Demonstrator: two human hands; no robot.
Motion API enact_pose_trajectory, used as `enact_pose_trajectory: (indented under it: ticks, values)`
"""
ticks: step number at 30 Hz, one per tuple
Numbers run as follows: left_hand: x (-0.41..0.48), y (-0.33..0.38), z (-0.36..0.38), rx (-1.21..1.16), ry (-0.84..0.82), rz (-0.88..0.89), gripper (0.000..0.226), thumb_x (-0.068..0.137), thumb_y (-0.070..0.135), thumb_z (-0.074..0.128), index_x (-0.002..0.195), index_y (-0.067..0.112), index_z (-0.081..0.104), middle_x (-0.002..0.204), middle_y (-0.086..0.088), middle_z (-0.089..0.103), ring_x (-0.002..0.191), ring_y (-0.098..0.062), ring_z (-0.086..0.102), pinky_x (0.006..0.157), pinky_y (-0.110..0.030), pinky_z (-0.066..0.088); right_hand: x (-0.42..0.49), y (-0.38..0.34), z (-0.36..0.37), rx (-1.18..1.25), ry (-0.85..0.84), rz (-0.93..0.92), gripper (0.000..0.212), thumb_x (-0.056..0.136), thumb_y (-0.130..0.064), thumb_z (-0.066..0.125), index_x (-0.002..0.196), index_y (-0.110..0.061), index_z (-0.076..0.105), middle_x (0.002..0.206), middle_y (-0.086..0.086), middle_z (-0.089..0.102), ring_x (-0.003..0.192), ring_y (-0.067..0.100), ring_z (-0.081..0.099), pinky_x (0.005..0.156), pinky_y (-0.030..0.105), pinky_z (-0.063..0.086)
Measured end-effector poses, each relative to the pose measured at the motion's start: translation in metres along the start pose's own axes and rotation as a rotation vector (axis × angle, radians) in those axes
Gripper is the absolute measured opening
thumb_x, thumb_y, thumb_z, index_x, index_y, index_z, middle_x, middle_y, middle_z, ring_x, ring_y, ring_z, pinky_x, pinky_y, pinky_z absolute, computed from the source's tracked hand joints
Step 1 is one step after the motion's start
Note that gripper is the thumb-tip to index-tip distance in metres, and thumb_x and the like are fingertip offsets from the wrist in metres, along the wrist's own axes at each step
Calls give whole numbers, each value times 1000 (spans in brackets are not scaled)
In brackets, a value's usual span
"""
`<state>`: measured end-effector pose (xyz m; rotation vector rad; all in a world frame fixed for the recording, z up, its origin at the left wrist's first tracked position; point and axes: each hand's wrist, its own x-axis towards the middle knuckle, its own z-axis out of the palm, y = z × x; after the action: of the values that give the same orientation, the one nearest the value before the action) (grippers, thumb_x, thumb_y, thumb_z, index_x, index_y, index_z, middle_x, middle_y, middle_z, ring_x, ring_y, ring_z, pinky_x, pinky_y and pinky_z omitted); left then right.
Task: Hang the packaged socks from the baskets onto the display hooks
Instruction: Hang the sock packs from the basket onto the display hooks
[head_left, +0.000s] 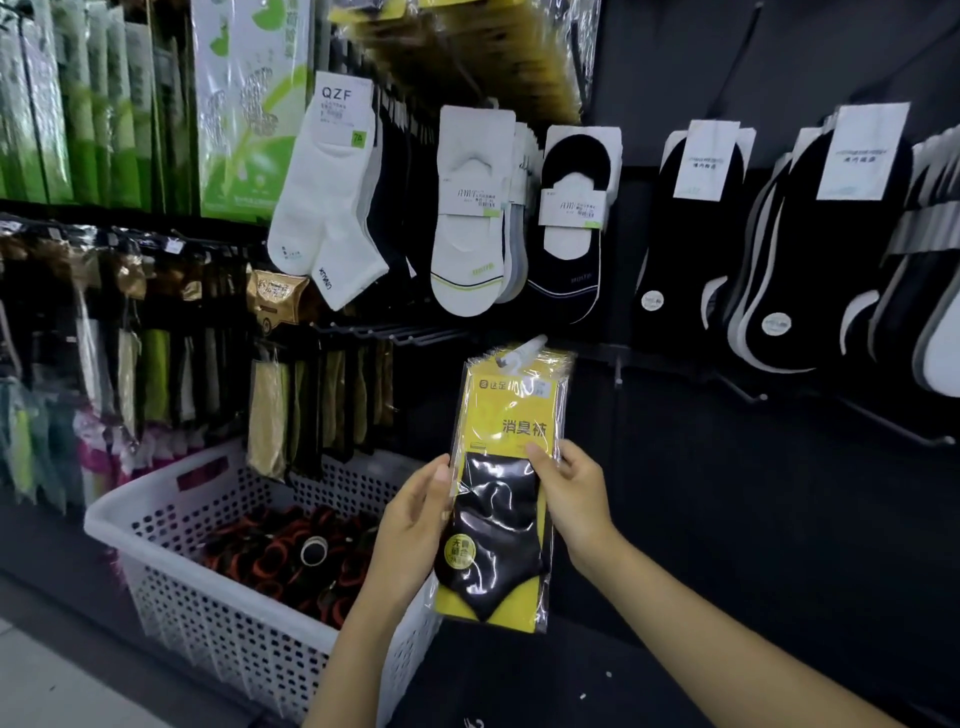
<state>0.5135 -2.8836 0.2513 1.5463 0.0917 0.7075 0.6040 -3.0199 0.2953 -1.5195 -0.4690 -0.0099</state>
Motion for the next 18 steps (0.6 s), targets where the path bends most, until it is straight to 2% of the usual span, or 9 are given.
enact_pose_trajectory:
  ticks: [1,3,7,9,11,13,15,18]
  values:
    - [0,-2,0,6,4,0,59,76,68,46,125,36,55,122,15,63,115,-4,57,101,-33,46,2,0,3,-9,1,6,12,93,-24,59,98,-16,67,94,8,73,89,22,69,82,32,55]
    - [1,-5,-1,-2,11,-9,59,77,68,45,126,35,54,123,16,61,116,-1,56,103,-31,44,7,1,7,-30,13,4,10,94,-24,59,94,-17,66,98,16,71,88,31,66,85,38,53]
    - [2,-20,1,25,30,-38,48,85,59,44,124,35,56,120,14,64,106,-4,59,95,-26,44,17,5,12,-54,28,82,30,92,-25,60,101,3,62,104,28,65,92,43,62,87,49,52]
    - [1,-32,-1,42,30,-68,44,90,51,43,129,32,52,124,16,59,110,0,55,88,-14,44,20,10,10,-27,2,168,28,90,-27,63,97,0,63,96,18,67,90,37,63,84,43,54]
    - [-1,-42,-3,89,42,-106,44,95,43,42,136,26,45,122,20,53,105,7,51,75,-3,43,20,18,5,26,-31,268,24,89,-27,64,99,-5,64,107,11,68,103,28,64,95,40,51]
    - [-5,-52,-6,146,62,-128,43,97,39,42,137,23,44,115,26,50,99,14,47,69,4,39,16,29,-3,70,-45,336,20,90,-24,64,101,-7,64,115,12,66,108,25,63,97,38,51]
    - [-12,-60,-6,187,58,-145,44,96,40,44,137,23,44,122,20,51,104,8,48,70,0,40,6,41,-15,67,-56,373,19,90,-21,64,105,-9,63,115,12,65,106,21,62,92,32,51]
    - [-28,-70,1,273,12,-156,43,95,40,49,134,22,48,127,11,52,116,-7,49,82,-12,40,-18,63,-41,-1,-109,398,24,90,-24,64,112,-13,62,114,5,65,106,17,62,89,29,52]
